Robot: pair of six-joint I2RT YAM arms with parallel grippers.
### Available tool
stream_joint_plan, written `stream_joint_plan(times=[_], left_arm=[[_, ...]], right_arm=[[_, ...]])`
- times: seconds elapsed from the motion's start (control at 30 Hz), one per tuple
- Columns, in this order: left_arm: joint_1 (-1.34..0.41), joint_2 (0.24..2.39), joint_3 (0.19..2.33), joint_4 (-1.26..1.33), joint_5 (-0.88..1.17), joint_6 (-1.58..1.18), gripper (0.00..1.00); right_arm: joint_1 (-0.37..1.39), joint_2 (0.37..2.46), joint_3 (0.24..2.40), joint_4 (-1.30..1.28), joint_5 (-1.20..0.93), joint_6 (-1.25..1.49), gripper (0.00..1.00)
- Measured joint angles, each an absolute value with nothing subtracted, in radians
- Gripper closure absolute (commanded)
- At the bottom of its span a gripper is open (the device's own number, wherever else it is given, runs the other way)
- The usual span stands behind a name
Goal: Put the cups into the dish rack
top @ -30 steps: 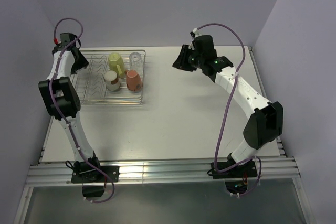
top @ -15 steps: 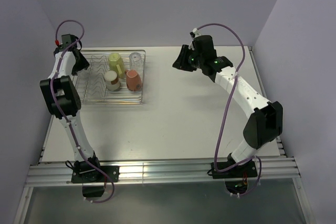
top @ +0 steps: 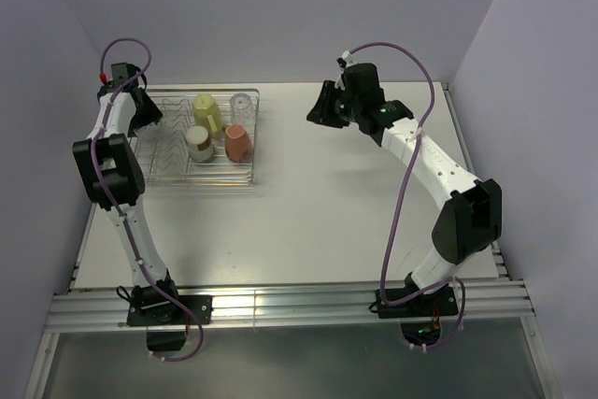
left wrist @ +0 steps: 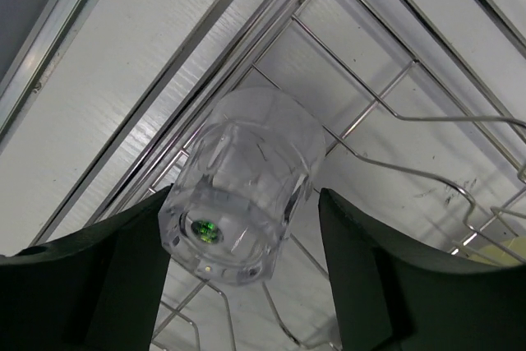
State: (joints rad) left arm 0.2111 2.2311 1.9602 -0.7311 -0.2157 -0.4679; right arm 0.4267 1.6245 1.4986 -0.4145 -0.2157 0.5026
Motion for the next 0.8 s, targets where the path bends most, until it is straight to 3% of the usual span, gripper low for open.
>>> stream_joint_plan(times=[0.2, 0.8], left_arm=[[0.215, 2.241, 1.960, -0.730, -0.217, -0.473, 0.22], [0.215, 2.241, 1.998, -0.746, -0.215, -0.476, 0.25]], right_arm=[[0.427, 1.625, 1.499, -0.414, -0.224, 0.502, 0.64], [0.427, 1.625, 1.499, -0.414, -0.228, 0.500, 0.64]])
